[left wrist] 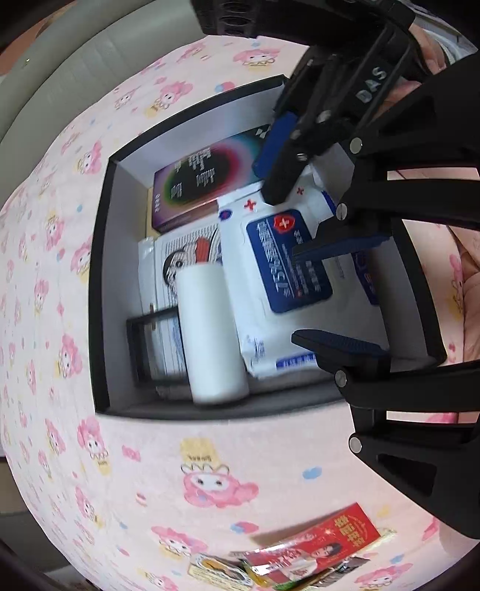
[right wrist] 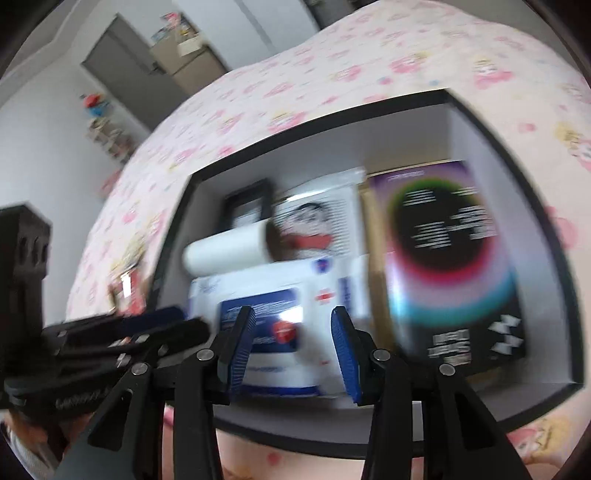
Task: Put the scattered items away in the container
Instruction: 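Lower the wipes pack into the box beside the white tube, then open both grippers and withdraw them from the box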
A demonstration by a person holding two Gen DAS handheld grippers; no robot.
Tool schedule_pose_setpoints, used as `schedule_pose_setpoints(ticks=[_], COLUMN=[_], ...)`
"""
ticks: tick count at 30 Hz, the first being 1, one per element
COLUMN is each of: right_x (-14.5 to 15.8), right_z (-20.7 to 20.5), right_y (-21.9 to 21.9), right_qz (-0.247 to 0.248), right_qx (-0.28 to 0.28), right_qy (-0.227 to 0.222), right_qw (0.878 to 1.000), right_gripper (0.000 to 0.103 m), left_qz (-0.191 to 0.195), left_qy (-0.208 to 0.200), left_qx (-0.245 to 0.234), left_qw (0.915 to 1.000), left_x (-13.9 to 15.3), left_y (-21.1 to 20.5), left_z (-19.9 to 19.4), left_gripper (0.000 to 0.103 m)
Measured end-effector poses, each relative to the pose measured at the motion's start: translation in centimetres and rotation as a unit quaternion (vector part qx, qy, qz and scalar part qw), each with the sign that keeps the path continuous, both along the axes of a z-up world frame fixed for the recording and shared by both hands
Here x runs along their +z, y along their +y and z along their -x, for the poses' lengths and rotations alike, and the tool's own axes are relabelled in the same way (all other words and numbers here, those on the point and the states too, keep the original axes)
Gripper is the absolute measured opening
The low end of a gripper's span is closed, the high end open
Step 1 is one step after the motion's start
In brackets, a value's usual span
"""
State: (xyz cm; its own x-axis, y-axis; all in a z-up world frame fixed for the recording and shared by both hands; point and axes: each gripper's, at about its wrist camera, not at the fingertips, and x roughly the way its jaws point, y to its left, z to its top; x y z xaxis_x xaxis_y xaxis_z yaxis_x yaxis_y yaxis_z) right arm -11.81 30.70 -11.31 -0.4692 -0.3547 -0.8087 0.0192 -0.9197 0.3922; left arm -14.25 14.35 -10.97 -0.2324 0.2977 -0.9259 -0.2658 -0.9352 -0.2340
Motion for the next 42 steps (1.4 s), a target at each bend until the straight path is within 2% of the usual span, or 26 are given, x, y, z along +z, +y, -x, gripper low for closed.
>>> schedule_pose_setpoints(ticks=[3,6,10,14,17,22,25,31,33,34,38,42], right_x=[-0.3,-0.4,-0.8,-1.3,-1.3,-0.9,-0.5,0.1,0.6,0.9,2.1,2.2], right_z=[0.2,0.2,0.1,0.3,0.1,-0.2,-0.5,-0.9,-1.2,-1.4,-2.7,-3.7], right_y=[0.4,0.4,-0.3,-0.9,-1.2,-1.8,-1.8,-0.8,-0.8,-0.9,-2.0,-3.2], right_qz=[-0.056,-0.066,-0.087,-0.087,-0.080,-0.036,-0.012,-0.041,-0.043,-0.045,-0.064,-0.062], right_qx=[-0.031,-0.027,-0.012,0.008,0.021,0.055,0.061,0.024,0.023,0.025,0.029,0.026], right_qy=[-0.011,-0.020,-0.026,-0.035,-0.034,-0.019,-0.008,0.003,0.012,0.018,0.051,0.059], right_qw=[0.998,0.997,0.996,0.996,0.996,0.998,0.998,0.999,0.999,0.999,0.996,0.996], right_gripper=[0.039,0.040,0.040,0.042,0.047,0.047,0.047,0.047,0.047,0.047,0.047,0.047], left_qz=[0.005,0.017,0.044,0.068,0.050,0.033,0.017,-0.005,-0.028,-0.040,-0.056,-0.064], left_qy=[-0.006,-0.012,-0.016,0.001,0.007,0.026,0.029,0.041,0.049,0.052,0.071,0.079], left_qx=[-0.011,-0.014,-0.007,0.002,0.011,0.031,0.036,0.029,0.028,0.028,0.018,0.018], left_qw=[0.9999,0.9997,0.9989,0.9977,0.9987,0.9986,0.9988,0.9987,0.9980,0.9974,0.9957,0.9947], left_x=[-0.6,-1.3,-1.6,-1.1,-0.5,0.5,0.8,1.1,1.4,1.6,2.4,3.4], left_y=[1.0,1.7,2.0,1.7,0.8,-1.1,-1.9,-2.1,-2.4,-2.5,-2.8,-3.8], left_z=[-0.1,0.0,0.0,-0.3,-0.6,-1.2,-1.4,-2.0,-2.5,-2.8,-4.0,-5.1], left_gripper=[0.038,0.038,0.032,0.029,0.031,0.032,0.035,0.035,0.041,0.048,0.047,0.047])
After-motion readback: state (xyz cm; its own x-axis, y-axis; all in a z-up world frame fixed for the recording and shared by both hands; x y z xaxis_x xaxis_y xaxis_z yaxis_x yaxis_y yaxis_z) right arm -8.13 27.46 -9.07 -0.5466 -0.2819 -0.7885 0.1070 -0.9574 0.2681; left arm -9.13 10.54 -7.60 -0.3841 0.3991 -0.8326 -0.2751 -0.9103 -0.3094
